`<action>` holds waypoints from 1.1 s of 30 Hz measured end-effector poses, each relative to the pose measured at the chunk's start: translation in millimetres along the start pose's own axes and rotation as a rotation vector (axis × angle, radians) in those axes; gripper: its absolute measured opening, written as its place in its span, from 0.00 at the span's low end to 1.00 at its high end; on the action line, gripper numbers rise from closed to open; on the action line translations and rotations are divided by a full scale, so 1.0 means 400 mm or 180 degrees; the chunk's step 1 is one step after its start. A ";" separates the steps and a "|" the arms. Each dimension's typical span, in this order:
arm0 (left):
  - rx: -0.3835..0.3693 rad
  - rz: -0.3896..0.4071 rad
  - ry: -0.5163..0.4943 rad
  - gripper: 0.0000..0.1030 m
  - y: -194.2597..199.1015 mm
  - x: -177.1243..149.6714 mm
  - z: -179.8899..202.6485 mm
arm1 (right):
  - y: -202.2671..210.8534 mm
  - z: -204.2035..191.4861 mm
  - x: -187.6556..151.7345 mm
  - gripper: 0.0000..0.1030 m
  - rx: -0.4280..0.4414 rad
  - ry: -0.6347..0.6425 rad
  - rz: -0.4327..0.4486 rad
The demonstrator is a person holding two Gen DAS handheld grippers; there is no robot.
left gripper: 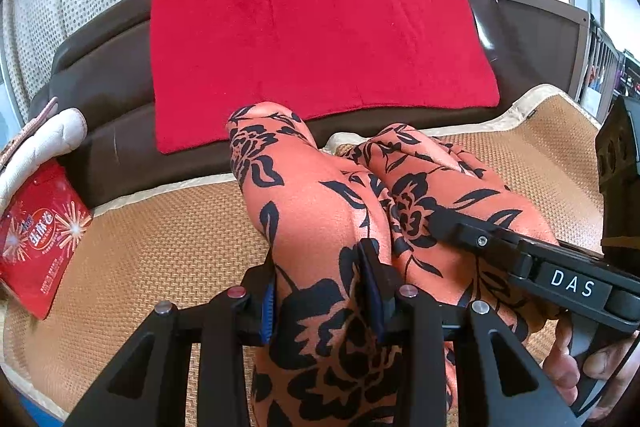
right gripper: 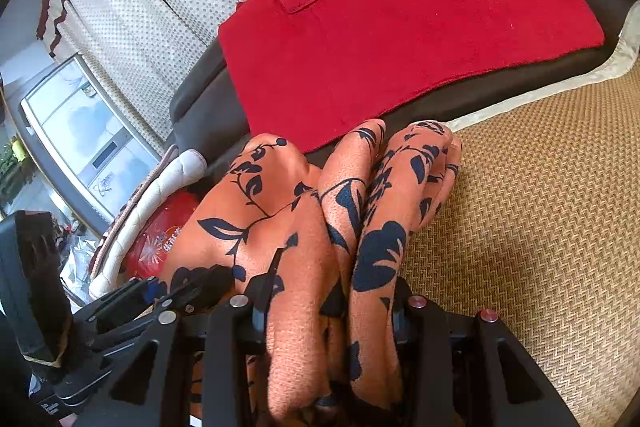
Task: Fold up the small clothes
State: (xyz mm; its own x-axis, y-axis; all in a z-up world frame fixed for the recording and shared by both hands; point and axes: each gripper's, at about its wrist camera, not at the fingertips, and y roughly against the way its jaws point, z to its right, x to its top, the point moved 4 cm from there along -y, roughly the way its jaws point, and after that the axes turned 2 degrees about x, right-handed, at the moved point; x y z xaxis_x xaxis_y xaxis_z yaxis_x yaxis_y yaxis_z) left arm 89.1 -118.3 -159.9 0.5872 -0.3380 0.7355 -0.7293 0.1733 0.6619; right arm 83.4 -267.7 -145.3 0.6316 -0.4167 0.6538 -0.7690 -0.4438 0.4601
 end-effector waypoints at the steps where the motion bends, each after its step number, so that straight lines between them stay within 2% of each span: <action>1: 0.0012 0.0000 -0.0007 0.37 0.001 0.000 0.001 | -0.003 0.001 0.000 0.40 0.0004 -0.0013 -0.0008; 23: 0.0098 -0.0079 -0.0089 0.37 -0.013 0.006 0.023 | -0.024 0.010 -0.022 0.40 -0.0076 0.0013 -0.0108; 26: 0.0120 -0.0177 -0.0139 0.37 -0.046 -0.008 0.027 | -0.041 0.021 -0.028 0.40 -0.0161 0.0025 -0.0187; 29: 0.0266 -0.0501 -0.0237 0.44 -0.117 -0.043 0.025 | -0.076 0.055 -0.053 0.40 -0.0329 -0.0032 -0.0384; 31: 0.0346 -0.0814 -0.0119 0.45 -0.161 -0.073 -0.001 | -0.095 0.075 -0.071 0.41 -0.0430 -0.0048 -0.0500; 33: 0.0224 -0.0814 0.0027 0.49 -0.156 -0.072 -0.026 | -0.091 0.080 -0.073 0.47 -0.0452 -0.0049 -0.0524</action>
State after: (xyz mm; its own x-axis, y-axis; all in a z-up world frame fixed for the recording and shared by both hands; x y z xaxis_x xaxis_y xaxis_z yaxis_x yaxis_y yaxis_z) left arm 121.4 -109.9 -221.0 0.7583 -0.3547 0.5469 -0.5792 0.0185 0.8150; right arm 95.9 -264.8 -200.2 0.7504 -0.3605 0.5540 -0.6608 -0.3911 0.6407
